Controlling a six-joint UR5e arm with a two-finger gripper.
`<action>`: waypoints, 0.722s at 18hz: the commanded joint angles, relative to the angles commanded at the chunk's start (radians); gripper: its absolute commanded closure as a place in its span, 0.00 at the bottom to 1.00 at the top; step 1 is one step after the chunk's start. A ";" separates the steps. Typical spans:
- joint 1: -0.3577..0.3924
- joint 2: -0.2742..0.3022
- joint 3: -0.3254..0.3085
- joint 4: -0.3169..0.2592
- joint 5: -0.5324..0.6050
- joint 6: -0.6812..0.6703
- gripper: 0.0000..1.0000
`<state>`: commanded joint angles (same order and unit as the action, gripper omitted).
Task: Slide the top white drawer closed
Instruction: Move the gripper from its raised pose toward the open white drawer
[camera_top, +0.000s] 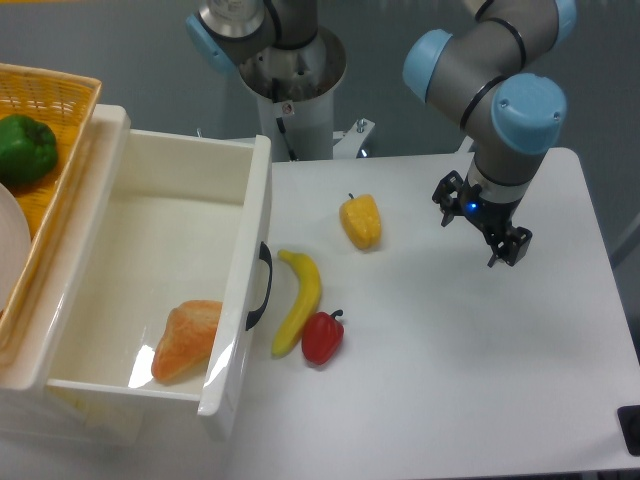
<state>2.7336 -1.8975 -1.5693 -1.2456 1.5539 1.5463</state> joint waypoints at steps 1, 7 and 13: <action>0.000 -0.002 0.000 0.000 0.000 0.000 0.00; -0.023 -0.002 -0.003 -0.003 -0.026 -0.003 0.00; -0.021 0.006 -0.097 0.120 -0.192 -0.040 0.00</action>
<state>2.7121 -1.8914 -1.6658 -1.1261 1.3623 1.5065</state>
